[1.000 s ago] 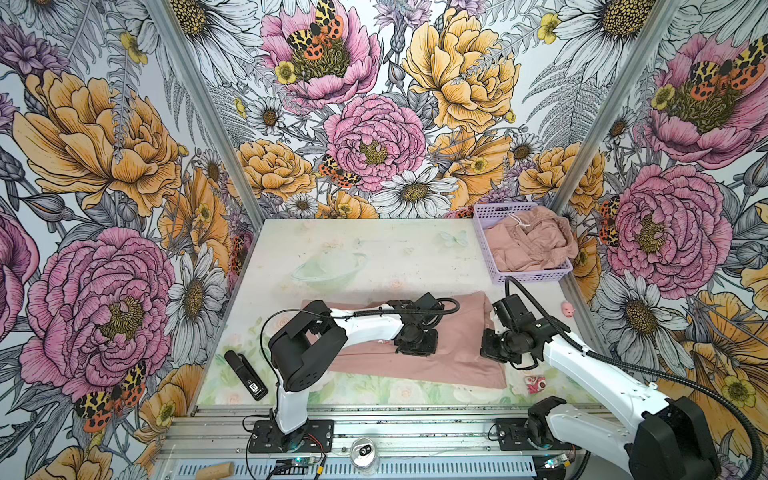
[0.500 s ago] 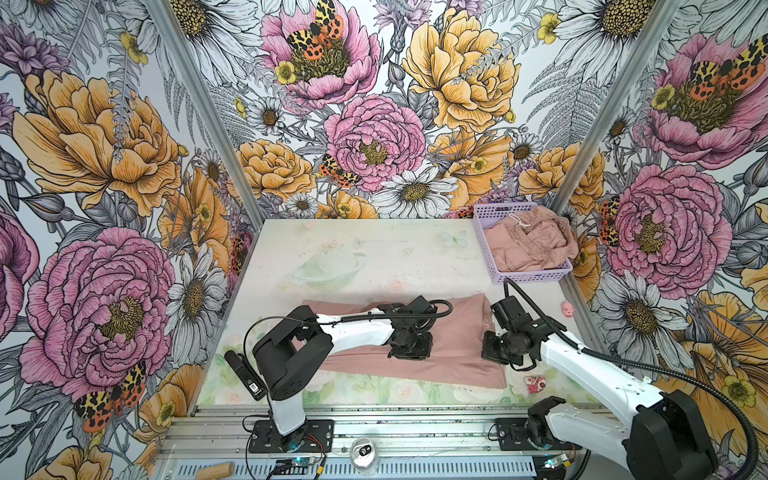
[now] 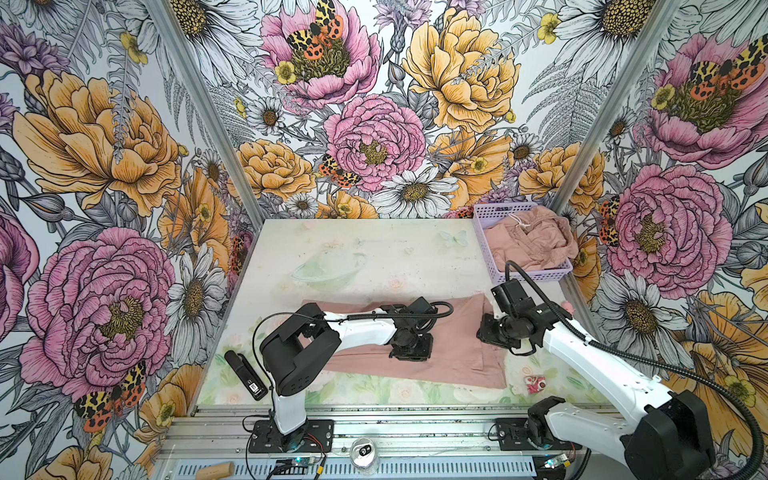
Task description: Fold and stack the mixed laundry pile
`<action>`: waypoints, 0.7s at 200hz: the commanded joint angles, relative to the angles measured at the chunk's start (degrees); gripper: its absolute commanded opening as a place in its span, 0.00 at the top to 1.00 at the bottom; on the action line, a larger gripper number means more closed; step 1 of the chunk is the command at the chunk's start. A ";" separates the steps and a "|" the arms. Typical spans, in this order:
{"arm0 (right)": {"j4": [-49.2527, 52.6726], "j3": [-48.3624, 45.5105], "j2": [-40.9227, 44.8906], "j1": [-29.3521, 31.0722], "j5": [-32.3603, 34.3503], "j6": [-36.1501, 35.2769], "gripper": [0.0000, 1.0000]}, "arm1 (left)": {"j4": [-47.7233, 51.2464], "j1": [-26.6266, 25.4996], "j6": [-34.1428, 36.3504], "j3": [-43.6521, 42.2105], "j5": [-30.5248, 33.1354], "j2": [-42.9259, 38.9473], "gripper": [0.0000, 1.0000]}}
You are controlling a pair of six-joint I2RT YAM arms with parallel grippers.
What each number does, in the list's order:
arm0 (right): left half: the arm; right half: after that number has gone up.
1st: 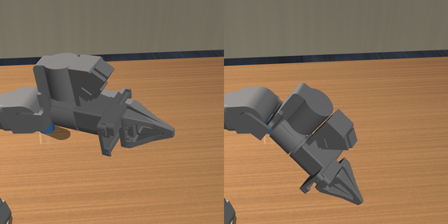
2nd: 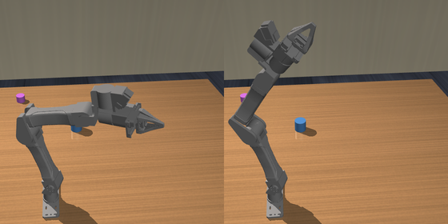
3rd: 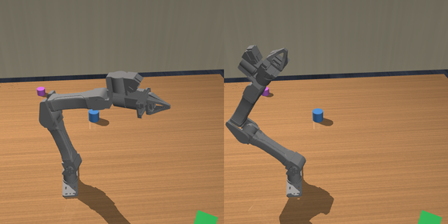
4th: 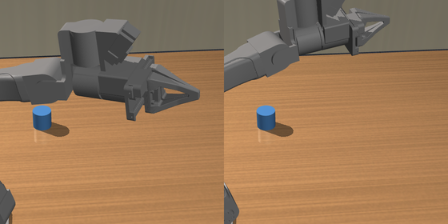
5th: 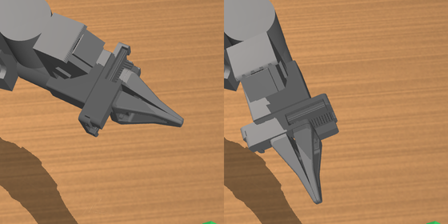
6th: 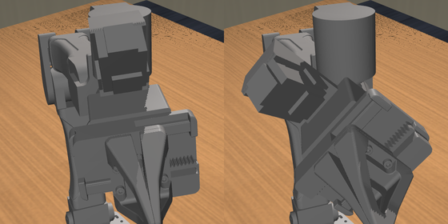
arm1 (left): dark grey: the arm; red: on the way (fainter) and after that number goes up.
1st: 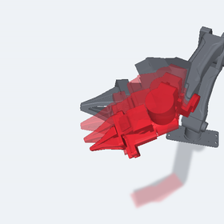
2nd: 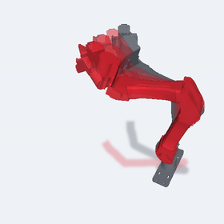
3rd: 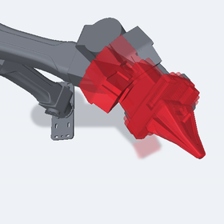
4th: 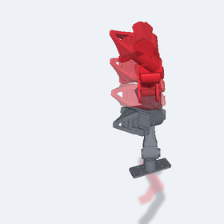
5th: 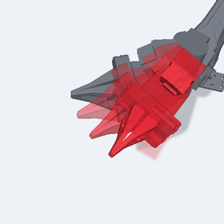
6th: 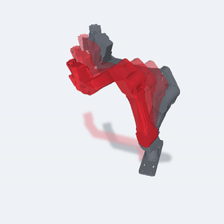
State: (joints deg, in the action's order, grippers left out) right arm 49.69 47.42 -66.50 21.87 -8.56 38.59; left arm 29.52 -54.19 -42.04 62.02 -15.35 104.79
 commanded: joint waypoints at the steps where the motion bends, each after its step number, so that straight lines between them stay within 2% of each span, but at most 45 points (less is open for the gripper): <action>1: -7.49 1.91 -6.24 0.70 -4.59 0.91 0.69 | -0.13 0.56 -0.37 -0.09 -0.12 1.07 1.00; 49: -23.20 2.11 -17.97 2.53 -8.49 7.15 0.85 | -0.61 0.67 -0.87 -0.89 0.33 0.07 1.00; 91: -34.19 1.31 -23.62 4.68 -11.21 13.82 0.85 | -1.62 1.11 -1.14 -1.34 -0.38 0.09 1.00; 137: -41.38 -0.81 -29.04 6.30 -12.50 18.48 0.85 | -1.93 1.37 -1.56 -1.90 -0.31 0.06 1.00; 140: -41.66 -0.91 -29.48 6.40 -12.37 18.60 0.85 | -2.00 1.37 -1.64 -1.98 -0.37 -1.71 1.00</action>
State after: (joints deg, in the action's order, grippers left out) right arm 14.52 47.90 -93.67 27.51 -20.08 53.52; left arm 28.75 -53.69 -42.76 61.65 -16.19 104.77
